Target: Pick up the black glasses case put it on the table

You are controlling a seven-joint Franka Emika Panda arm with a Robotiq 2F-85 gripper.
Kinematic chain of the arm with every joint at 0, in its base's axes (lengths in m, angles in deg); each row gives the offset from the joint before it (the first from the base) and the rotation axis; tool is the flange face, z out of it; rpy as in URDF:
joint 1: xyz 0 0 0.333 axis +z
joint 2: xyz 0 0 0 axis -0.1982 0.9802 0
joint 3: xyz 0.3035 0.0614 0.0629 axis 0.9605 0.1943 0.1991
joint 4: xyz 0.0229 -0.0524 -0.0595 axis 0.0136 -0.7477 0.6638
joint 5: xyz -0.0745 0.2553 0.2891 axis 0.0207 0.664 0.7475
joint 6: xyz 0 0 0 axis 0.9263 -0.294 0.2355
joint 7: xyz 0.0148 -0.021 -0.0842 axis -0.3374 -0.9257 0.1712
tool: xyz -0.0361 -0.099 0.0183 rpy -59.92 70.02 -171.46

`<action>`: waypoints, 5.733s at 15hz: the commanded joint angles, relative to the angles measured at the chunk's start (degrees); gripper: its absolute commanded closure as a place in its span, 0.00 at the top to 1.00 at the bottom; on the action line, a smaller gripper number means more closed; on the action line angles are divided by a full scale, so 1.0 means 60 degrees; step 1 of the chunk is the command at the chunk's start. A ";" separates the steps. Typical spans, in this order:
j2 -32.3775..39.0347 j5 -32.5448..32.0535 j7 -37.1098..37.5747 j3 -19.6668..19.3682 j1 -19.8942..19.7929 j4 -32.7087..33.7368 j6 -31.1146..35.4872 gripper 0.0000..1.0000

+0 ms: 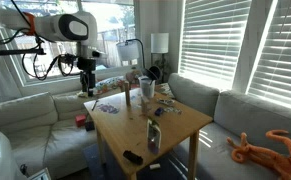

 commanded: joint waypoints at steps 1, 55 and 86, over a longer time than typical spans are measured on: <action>0.0019 -0.0033 0.0035 -0.0080 0.0098 0.0021 -0.0018 1.00; 0.7804 0.0458 1.2208 -0.2062 0.0107 0.9587 0.2376 0.87; 0.2441 -0.0754 1.6725 -0.2410 -0.0430 0.3985 0.3075 0.01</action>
